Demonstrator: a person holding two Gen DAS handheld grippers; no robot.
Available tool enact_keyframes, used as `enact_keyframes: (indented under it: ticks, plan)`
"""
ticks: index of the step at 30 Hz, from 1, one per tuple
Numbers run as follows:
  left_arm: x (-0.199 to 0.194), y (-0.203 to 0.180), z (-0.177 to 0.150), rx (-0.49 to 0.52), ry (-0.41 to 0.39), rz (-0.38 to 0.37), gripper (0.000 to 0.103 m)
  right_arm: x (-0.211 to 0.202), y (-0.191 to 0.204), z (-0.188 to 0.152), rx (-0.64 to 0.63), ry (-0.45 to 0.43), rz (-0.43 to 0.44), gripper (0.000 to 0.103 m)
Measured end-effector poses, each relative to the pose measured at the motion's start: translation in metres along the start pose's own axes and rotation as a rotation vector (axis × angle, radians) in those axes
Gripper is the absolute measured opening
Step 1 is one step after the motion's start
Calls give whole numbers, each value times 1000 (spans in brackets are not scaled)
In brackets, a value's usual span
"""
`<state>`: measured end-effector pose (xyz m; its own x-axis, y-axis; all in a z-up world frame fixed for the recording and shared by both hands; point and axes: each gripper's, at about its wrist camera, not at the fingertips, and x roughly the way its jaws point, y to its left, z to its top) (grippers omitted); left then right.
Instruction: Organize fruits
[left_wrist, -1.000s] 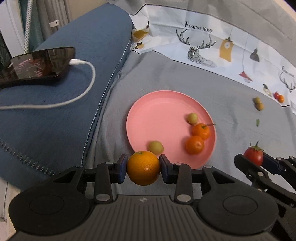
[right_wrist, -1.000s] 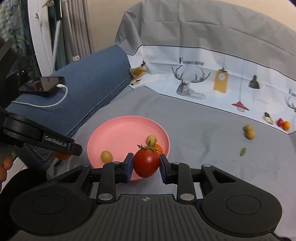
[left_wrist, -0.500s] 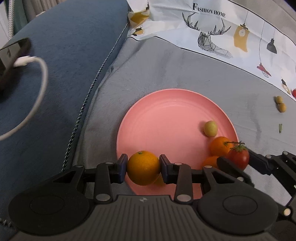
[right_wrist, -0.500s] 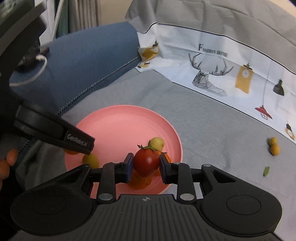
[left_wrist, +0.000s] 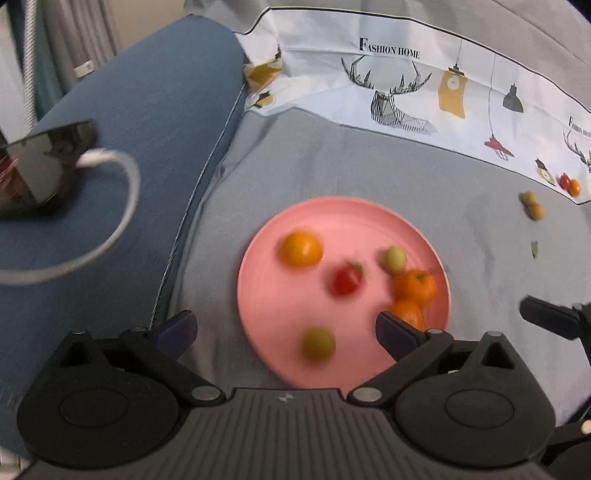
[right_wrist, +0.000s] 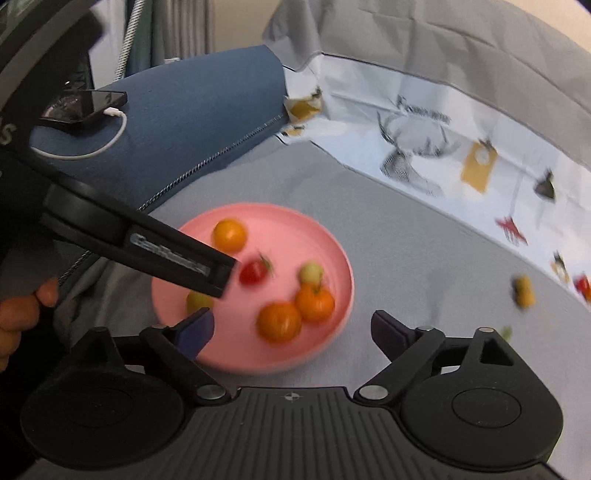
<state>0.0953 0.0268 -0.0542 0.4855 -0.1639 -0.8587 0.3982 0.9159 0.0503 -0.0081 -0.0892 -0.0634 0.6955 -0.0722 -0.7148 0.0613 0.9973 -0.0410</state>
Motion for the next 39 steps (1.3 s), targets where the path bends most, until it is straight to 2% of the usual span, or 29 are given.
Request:
enact_keyframes:
  ticks: [5, 9, 13, 19, 23, 35, 39]
  plan:
    - [-39, 10, -34, -52, 39, 6, 103, -45, -2, -18, 159, 43, -6, 96]
    - [-75, 16, -57, -83, 33, 29, 103, -86, 0, -24, 228, -13, -53, 98]
    - [-107, 17, -73, -96, 4, 33, 103, -123, 5, -23, 231, -86, -71, 99]
    - [-145, 11, -88, -95, -60, 52, 103, -166, 24, -35, 190, -146, -24, 99]
    - [-166, 5, -96, -84, -96, 60, 103, -195, 30, -45, 157, -209, -30, 100]
    - [-227, -7, -106, -59, -231, 96, 103, -245, 24, -59, 184, -339, -27, 101]
    - [-244, -9, -110, -50, -255, 123, 103, -257, 28, -63, 162, -391, 0, 102]
